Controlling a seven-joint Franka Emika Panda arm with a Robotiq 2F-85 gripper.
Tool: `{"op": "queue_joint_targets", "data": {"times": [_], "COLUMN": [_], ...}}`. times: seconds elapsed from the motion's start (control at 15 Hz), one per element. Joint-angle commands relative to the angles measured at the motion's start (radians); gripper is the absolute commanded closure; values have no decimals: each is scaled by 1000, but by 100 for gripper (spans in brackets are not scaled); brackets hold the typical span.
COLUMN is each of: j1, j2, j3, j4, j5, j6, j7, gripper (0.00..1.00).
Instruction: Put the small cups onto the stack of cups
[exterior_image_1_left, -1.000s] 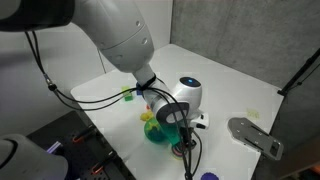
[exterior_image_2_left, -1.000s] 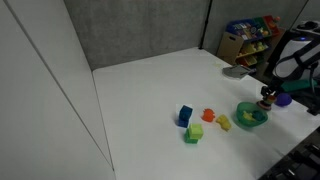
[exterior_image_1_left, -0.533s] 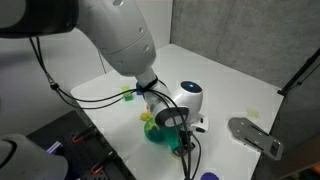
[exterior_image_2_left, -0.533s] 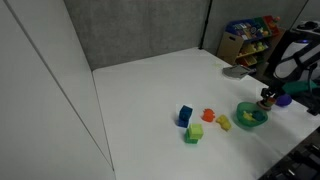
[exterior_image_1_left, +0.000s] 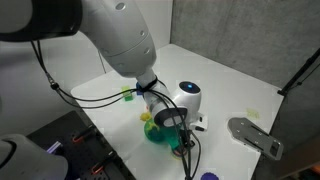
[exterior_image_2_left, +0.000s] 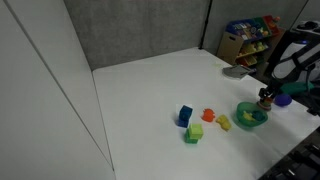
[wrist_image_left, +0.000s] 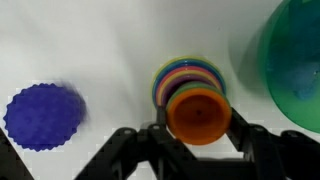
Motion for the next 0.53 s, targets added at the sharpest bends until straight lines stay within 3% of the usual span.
{"op": "queue_joint_targets", "data": {"times": [0.0, 0.27, 0.33, 0.4, 0.47], "j1": [-19, -21, -22, -24, -25], "j2": [2, 4, 2, 0, -1], "j3": [13, 7, 6, 8, 8], "j4": [-3, 1, 0, 0, -1], "j5": [18, 16, 15, 16, 16], "j6": [21, 29, 31, 32, 34], "j7": [-39, -36, -37, -38, -39], "gripper": [66, 66, 52, 27, 14]}}
